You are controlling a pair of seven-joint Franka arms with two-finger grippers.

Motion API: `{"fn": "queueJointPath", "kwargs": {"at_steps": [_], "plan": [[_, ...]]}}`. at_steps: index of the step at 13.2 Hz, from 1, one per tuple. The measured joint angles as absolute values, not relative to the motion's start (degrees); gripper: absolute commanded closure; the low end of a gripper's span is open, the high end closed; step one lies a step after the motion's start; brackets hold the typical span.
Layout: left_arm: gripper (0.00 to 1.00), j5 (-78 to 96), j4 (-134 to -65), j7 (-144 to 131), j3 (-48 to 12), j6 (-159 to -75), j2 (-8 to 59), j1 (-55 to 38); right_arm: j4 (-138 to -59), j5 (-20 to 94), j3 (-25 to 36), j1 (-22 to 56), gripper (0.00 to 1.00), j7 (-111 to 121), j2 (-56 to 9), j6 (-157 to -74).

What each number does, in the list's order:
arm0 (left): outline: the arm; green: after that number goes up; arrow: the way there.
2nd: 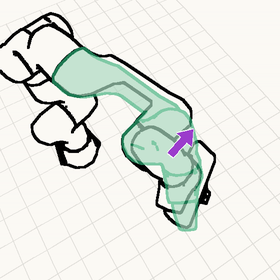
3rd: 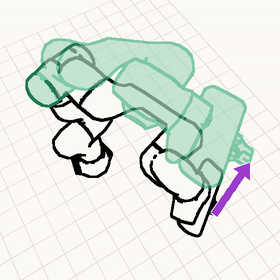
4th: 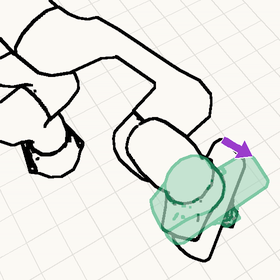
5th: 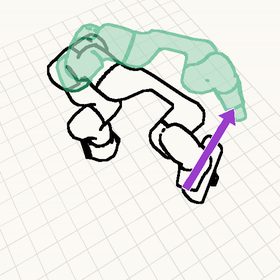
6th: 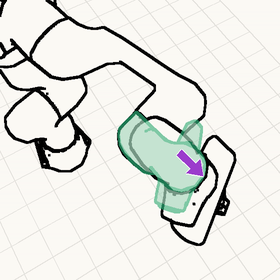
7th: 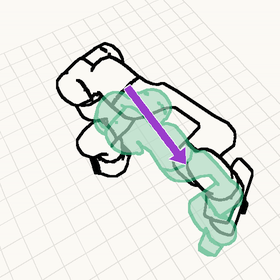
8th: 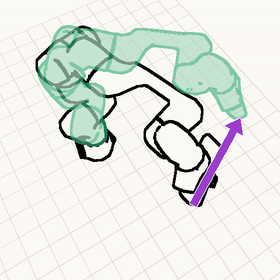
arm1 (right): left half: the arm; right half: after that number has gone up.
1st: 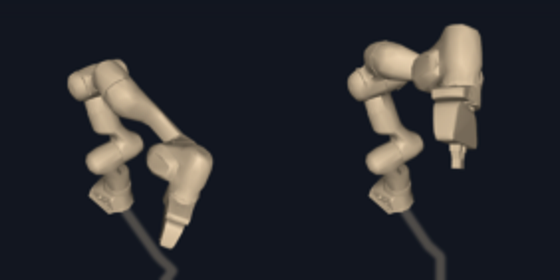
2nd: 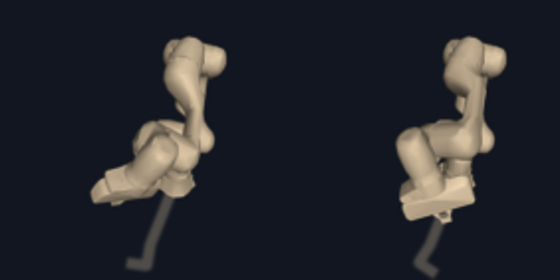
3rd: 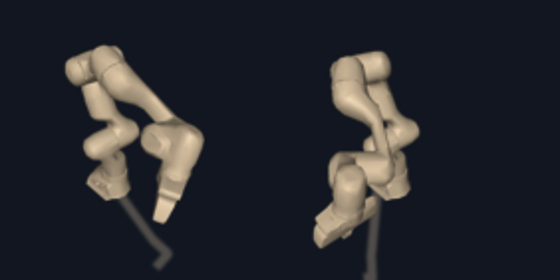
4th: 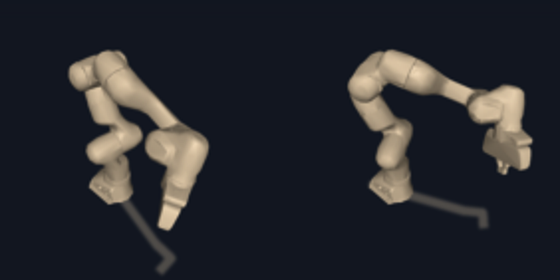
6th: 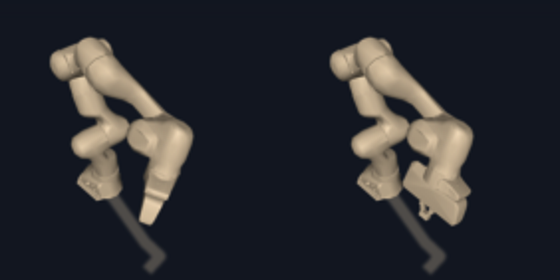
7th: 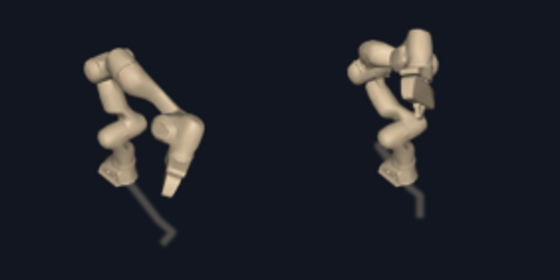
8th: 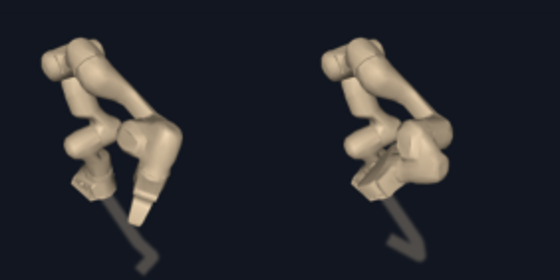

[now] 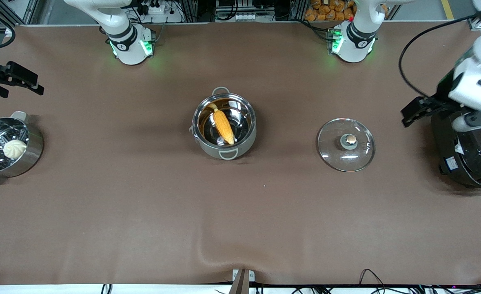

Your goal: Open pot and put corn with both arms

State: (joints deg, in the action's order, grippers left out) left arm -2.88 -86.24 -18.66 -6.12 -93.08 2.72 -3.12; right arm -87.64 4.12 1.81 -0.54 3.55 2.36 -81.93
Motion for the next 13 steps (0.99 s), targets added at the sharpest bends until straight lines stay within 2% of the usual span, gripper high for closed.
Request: {"fn": "queueJointPath", "kwargs": {"at_steps": [13], "plan": [[0.00,-2.88,-90.91,-11.81,-5.55,-91.94,-0.91,-1.86,-87.69,3.00,1.91,-0.56,0.00,3.56,2.40,-81.99]]}}
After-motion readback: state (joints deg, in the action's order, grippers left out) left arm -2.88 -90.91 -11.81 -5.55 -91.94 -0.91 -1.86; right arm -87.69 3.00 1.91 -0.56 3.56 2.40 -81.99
